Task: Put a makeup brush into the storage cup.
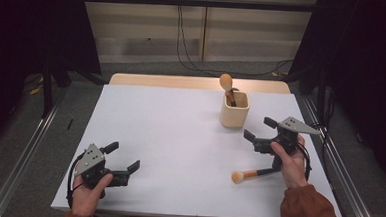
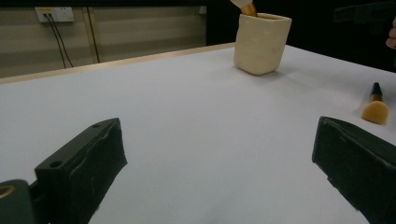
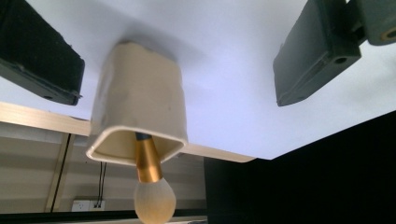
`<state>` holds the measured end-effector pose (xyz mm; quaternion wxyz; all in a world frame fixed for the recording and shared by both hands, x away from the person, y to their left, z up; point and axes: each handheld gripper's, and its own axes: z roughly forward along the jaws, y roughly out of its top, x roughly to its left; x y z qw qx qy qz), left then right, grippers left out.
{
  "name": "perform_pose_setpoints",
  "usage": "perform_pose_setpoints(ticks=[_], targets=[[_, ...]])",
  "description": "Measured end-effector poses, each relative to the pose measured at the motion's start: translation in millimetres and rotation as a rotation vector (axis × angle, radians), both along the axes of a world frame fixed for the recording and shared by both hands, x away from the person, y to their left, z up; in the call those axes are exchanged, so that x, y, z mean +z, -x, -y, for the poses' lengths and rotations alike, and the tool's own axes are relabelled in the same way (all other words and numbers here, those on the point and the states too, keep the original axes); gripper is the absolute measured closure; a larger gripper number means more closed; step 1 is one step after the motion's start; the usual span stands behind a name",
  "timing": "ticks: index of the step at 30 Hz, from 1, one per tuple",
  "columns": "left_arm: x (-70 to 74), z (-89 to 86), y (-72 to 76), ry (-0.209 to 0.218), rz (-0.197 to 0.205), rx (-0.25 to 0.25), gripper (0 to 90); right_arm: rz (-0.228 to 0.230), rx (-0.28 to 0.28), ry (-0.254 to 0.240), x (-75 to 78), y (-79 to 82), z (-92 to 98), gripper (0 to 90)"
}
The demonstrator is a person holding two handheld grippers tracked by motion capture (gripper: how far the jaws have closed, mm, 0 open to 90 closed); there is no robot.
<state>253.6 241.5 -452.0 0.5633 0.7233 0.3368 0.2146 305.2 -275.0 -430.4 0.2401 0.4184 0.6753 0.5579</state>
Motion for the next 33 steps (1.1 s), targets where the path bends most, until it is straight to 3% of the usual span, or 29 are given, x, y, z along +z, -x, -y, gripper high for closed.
perform_pose_setpoints(ticks=[5,11,20,25,33], targets=[[-1.0,-1.7,-0.4,-0.003,-0.003,0.003,2.4,0.012,-0.031,0.023,-2.8,14.6,8.5,1.5],[-1.7,-5.2,0.5,0.003,-0.002,0.019,2.4,-0.003,-0.061,0.022,-8.7,31.5,18.8,1.5],[-0.3,-5.1,5.8,0.009,0.006,0.028,2.4,0.014,-0.110,0.018,-16.6,62.9,29.7,0.8],[-0.1,-5.1,6.6,0.013,0.004,0.027,2.3,-0.012,-0.097,0.052,-22.3,77.3,31.9,0.8],[0.4,-9.7,11.8,0.014,0.008,0.032,2.2,-0.007,-0.109,0.031,-24.2,91.7,38.4,0.6]])
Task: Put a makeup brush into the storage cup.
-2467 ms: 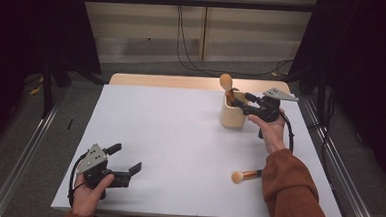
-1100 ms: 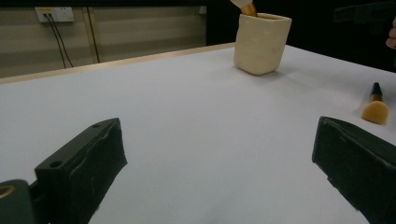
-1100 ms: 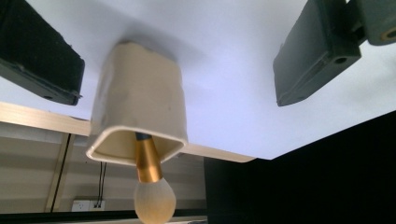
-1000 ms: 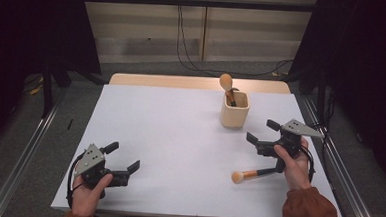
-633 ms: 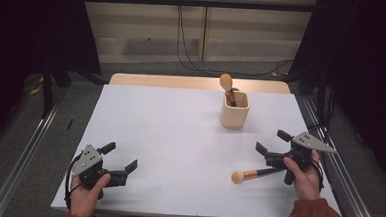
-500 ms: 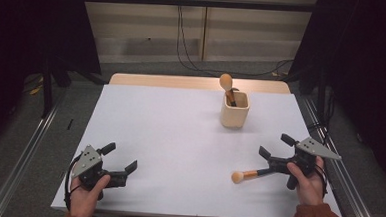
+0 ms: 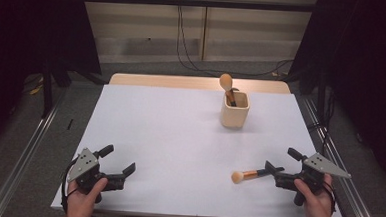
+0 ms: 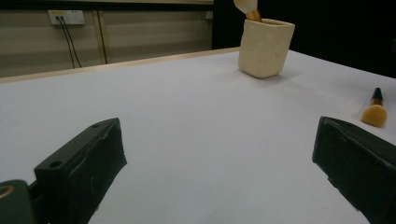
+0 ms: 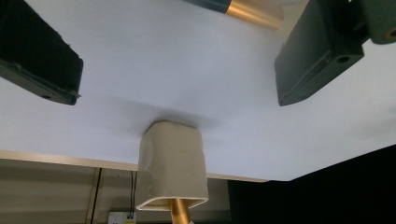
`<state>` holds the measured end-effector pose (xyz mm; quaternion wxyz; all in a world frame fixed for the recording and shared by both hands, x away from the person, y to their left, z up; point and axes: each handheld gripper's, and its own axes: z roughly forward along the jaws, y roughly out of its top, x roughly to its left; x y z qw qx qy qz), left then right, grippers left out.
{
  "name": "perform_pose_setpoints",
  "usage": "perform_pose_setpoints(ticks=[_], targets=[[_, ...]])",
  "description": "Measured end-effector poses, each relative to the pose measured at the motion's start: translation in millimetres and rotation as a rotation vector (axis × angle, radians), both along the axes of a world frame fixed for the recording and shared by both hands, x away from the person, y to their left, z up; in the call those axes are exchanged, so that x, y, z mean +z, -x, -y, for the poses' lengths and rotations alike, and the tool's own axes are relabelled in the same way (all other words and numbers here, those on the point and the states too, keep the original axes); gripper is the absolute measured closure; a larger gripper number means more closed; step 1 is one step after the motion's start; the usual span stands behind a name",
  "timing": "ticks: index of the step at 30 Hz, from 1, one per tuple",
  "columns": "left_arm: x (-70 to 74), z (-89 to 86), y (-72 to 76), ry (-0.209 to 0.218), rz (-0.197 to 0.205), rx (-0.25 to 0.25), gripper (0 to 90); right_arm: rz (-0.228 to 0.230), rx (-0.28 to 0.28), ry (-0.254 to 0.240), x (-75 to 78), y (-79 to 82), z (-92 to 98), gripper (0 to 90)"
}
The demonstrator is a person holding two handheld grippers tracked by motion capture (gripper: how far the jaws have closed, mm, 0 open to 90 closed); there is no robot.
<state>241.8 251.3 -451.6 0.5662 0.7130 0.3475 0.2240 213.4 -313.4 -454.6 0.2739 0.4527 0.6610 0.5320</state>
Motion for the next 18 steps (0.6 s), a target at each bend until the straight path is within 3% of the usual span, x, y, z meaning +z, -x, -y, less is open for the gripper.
perform_pose_setpoints(ticks=[18], targets=[[-1.9,-0.3,-4.9,-0.009,-0.014,-0.004,2.2,0.022,0.021,0.002,5.9,-7.7,-2.4,0.9]])
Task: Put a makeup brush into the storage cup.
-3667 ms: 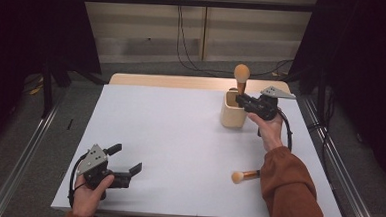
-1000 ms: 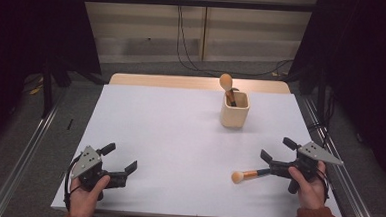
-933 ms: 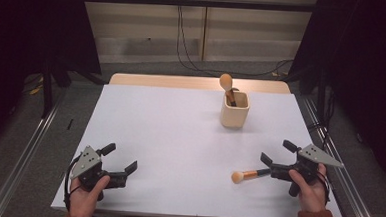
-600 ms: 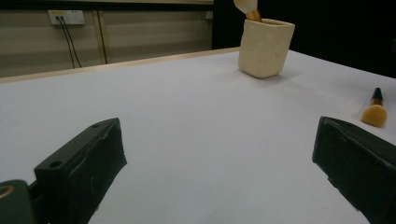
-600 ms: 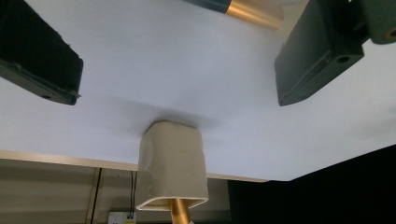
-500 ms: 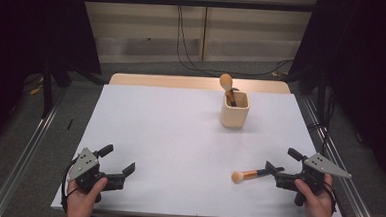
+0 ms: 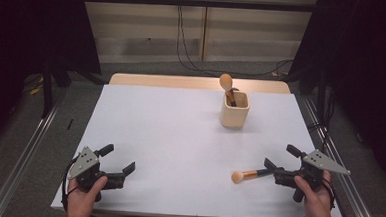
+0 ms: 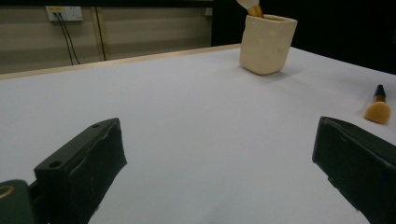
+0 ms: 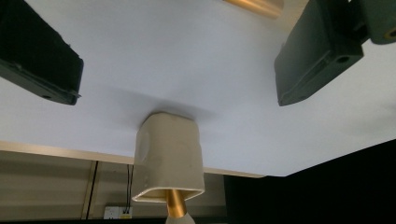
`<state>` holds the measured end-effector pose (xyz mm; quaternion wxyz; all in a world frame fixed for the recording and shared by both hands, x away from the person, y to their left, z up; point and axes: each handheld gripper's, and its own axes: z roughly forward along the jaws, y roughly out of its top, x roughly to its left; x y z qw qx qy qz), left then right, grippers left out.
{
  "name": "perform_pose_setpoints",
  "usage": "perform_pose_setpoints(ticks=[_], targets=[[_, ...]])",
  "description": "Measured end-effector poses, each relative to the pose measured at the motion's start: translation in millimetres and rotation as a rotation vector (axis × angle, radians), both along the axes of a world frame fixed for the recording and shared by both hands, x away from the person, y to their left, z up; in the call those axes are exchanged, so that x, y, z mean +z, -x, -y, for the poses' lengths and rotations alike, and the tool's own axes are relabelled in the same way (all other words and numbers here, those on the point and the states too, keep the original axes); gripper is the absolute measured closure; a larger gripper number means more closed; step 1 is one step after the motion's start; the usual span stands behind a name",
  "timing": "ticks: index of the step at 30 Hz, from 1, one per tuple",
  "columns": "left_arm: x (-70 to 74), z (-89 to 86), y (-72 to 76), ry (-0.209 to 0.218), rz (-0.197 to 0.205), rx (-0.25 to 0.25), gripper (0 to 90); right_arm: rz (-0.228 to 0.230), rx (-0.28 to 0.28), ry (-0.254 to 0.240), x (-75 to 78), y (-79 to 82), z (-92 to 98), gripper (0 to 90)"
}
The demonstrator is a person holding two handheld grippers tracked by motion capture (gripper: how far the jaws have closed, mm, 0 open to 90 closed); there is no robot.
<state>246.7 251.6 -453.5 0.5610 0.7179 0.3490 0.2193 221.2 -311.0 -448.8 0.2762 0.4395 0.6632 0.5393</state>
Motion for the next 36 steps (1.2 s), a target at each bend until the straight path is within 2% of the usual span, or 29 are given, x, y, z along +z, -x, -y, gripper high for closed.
perform_pose_setpoints(ticks=[9,13,17,20,23,27,30,34,36], targets=[[0.3,3.5,-1.7,-0.015,-0.004,-0.004,2.3,-0.044,0.081,0.013,2.3,-13.9,-2.8,1.2],[0.0,2.7,-1.6,-0.012,-0.003,0.000,2.2,-0.068,0.125,0.037,6.4,-22.3,-6.0,1.9],[-0.6,0.1,-2.3,-0.013,-0.005,0.015,2.2,-0.104,0.154,0.058,10.1,-30.5,-7.3,1.5],[-0.3,0.8,-2.0,-0.015,-0.007,0.015,2.3,-0.114,0.167,0.072,11.6,-36.5,-8.8,1.3],[0.2,2.2,-2.3,-0.024,-0.003,0.007,2.2,-0.138,0.196,0.072,13.4,-41.5,-11.7,1.9],[-0.5,2.7,-2.2,-0.019,-0.009,0.005,2.3,-0.188,0.246,0.109,17.7,-49.1,-14.6,1.2],[-0.3,1.5,-2.4,-0.017,-0.006,0.003,2.3,-0.229,0.280,0.116,19.4,-54.9,-15.6,1.4],[-0.3,0.9,-1.7,-0.019,-0.006,0.004,2.3,-0.256,0.309,0.139,21.0,-61.1,-19.2,1.6],[-0.1,0.8,-1.6,-0.020,-0.005,0.005,2.3,-0.265,0.328,0.154,22.6,-63.0,-20.9,4.6]])
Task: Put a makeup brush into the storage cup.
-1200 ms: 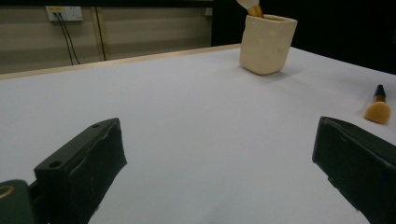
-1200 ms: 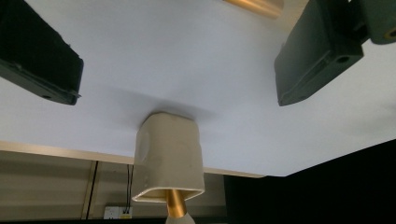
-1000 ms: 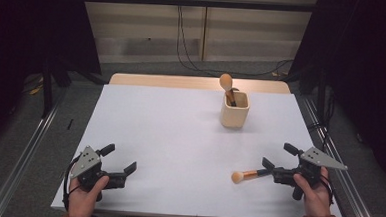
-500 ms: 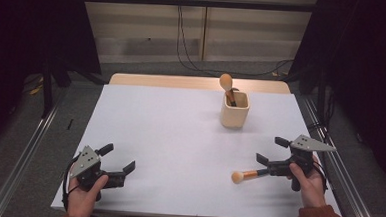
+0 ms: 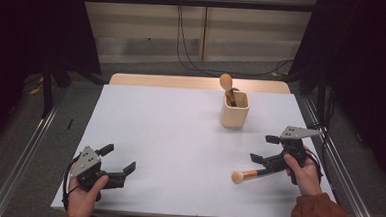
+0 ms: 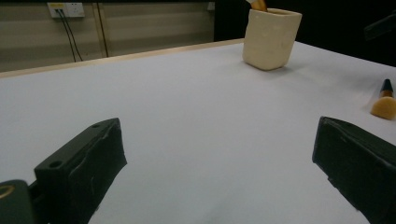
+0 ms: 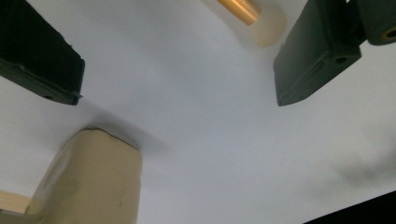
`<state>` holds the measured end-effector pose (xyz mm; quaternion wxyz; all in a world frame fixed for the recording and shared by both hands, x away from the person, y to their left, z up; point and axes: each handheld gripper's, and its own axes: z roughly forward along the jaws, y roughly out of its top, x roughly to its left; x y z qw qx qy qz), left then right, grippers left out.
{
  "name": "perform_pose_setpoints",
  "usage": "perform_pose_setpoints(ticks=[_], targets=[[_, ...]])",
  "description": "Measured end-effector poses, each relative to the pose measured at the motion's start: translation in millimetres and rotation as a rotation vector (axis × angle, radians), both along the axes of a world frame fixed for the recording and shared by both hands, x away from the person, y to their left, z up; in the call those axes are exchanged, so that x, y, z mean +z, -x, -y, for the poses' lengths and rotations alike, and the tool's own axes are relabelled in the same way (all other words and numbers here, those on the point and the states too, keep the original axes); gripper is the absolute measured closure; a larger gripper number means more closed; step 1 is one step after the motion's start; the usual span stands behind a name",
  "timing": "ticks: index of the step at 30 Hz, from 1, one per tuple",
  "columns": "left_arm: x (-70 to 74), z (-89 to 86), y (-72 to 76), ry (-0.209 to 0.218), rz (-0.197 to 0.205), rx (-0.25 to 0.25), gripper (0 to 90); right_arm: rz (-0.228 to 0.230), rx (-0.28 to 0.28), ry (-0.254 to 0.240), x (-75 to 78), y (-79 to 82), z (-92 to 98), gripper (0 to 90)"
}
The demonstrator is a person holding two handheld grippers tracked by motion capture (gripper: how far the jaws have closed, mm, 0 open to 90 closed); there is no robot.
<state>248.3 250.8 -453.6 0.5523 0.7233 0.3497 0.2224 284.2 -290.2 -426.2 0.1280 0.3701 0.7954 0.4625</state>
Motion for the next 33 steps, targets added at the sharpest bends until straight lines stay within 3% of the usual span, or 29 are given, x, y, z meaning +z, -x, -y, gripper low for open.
perform_pose_setpoints(ticks=[7,10,14,19,28,33], targets=[[0.9,2.1,-0.7,-0.009,0.009,-0.013,2.2,-0.065,0.088,0.103,3.1,-9.3,-10.4,4.5],[0.6,1.8,-0.1,-0.009,0.005,-0.010,2.2,-0.105,0.138,0.117,3.3,-12.2,-12.0,6.5],[0.3,1.0,0.1,-0.011,0.004,-0.011,2.2,-0.157,0.190,0.174,4.4,-16.3,-15.4,5.2],[0.2,-0.1,0.7,-0.008,0.006,-0.012,2.1,-0.156,0.221,0.237,9.7,-21.8,-17.9,5.9],[-0.2,0.9,0.9,-0.014,0.004,-0.012,2.2,-0.228,0.306,0.377,11.9,-27.9,-21.3,6.5],[0.9,-0.8,1.6,-0.011,0.014,-0.003,2.2,-0.268,0.331,0.413,8.7,-26.3,-23.2,6.4]])
